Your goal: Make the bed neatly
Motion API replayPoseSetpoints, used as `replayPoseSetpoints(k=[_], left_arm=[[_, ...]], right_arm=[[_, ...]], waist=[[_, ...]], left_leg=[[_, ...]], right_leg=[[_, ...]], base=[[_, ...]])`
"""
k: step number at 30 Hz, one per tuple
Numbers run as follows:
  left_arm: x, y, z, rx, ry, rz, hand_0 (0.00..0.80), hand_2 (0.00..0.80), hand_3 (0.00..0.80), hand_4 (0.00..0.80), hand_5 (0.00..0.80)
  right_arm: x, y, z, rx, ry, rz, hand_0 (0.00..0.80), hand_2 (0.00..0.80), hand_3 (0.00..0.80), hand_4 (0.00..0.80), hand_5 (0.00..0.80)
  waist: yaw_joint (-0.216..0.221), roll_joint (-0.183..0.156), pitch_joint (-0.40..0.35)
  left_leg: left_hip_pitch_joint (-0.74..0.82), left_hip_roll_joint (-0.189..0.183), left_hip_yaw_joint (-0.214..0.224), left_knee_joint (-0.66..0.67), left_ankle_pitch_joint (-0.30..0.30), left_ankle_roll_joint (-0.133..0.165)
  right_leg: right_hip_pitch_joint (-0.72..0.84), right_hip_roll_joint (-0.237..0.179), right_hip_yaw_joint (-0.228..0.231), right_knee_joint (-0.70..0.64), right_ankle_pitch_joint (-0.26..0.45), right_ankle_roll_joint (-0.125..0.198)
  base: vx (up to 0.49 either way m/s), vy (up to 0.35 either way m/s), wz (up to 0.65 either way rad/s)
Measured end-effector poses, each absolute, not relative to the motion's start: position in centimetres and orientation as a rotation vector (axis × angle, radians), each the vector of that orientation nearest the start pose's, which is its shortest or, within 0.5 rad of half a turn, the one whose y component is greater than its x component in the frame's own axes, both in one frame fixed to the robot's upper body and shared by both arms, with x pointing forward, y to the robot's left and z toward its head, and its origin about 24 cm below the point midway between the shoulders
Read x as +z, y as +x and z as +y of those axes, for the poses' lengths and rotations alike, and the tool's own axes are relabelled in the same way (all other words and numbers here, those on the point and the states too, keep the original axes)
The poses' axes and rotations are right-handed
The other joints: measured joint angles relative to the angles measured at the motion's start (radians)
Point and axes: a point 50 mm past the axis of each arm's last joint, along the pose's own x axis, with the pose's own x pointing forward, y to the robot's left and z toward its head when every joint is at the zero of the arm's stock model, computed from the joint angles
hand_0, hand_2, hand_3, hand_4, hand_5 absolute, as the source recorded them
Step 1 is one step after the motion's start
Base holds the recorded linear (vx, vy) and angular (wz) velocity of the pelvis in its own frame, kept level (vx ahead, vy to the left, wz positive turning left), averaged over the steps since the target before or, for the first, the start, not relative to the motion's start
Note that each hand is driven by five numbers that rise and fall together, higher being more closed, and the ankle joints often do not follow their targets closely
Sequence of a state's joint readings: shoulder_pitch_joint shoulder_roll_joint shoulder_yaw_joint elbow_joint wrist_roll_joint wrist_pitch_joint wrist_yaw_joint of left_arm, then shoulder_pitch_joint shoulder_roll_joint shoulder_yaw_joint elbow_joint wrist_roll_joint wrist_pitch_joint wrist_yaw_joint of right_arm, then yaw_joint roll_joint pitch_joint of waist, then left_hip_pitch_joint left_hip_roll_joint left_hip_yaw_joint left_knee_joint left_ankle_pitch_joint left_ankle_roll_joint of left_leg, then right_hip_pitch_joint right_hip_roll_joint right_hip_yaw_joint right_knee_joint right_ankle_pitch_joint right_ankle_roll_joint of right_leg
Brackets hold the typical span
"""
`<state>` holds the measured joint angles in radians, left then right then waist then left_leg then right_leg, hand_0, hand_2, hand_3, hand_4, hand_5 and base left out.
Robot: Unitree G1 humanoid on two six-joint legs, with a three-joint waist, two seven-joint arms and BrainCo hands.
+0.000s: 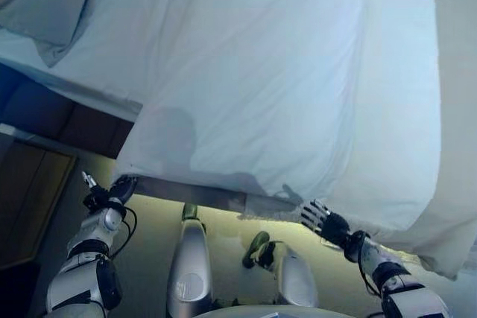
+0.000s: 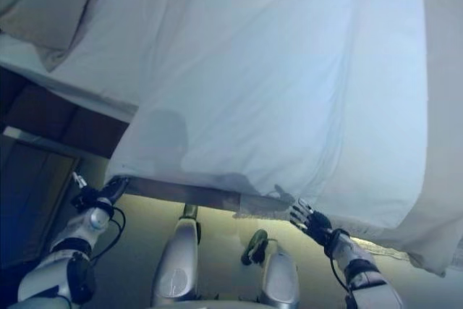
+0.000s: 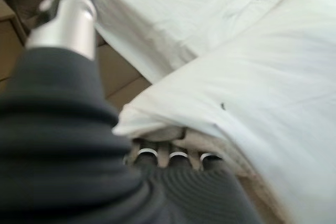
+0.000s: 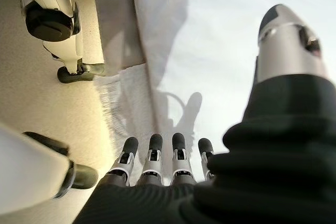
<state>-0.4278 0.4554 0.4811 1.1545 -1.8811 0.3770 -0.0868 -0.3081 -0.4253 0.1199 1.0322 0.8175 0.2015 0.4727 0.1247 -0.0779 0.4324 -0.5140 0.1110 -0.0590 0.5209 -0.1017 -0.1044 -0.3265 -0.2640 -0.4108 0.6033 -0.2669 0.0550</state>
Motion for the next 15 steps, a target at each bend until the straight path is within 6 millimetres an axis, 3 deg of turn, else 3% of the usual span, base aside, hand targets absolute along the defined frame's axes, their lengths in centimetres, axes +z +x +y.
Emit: replayPoseSetpoints(k=[5, 9, 15], left_arm=[[-2.2, 26.9, 31.8, 0.536, -1.872, 0.046, 0.0, 0.0, 0.0, 0.0, 0.0], [-2.3, 26.6, 32.3, 0.545, -1.883, 0.01, 0.0, 0.0, 0.0, 0.0, 0.0], [-1.8, 26.8, 32.9, 0.541, -1.874, -0.013, 0.0, 0.0, 0.0, 0.0, 0.0]], right_arm=[[-5.9, 25.1, -26.4, 0.11, 0.507, 0.685, 0.0, 0.0, 0.0, 0.0, 0.0], [-4.8, 25.2, -28.2, 0.122, 0.46, 0.671, 0.0, 0.0, 0.0, 0.0, 0.0], [-4.1, 25.7, -28.5, 0.162, 0.445, 0.651, 0.0, 0.0, 0.0, 0.0, 0.0]], waist=[[0.004, 0.004, 0.004], [0.006, 0.004, 0.004], [0.005, 0.012, 0.009]], left_leg=[[-0.033, -0.003, 0.0, 0.035, -0.014, 0.008], [-0.066, 0.008, -0.002, 0.068, -0.025, -0.003], [-0.133, 0.024, -0.018, 0.135, -0.047, -0.02]], right_leg=[[-0.037, -0.012, 0.018, 0.036, -0.021, 0.012], [-0.077, -0.012, 0.021, 0.082, -0.038, 0.004], [-0.135, -0.006, 0.02, 0.151, -0.07, -0.01]], base=[[-0.042, 0.083, -0.05], [-0.039, 0.049, -0.05], [-0.018, -0.015, -0.01]])
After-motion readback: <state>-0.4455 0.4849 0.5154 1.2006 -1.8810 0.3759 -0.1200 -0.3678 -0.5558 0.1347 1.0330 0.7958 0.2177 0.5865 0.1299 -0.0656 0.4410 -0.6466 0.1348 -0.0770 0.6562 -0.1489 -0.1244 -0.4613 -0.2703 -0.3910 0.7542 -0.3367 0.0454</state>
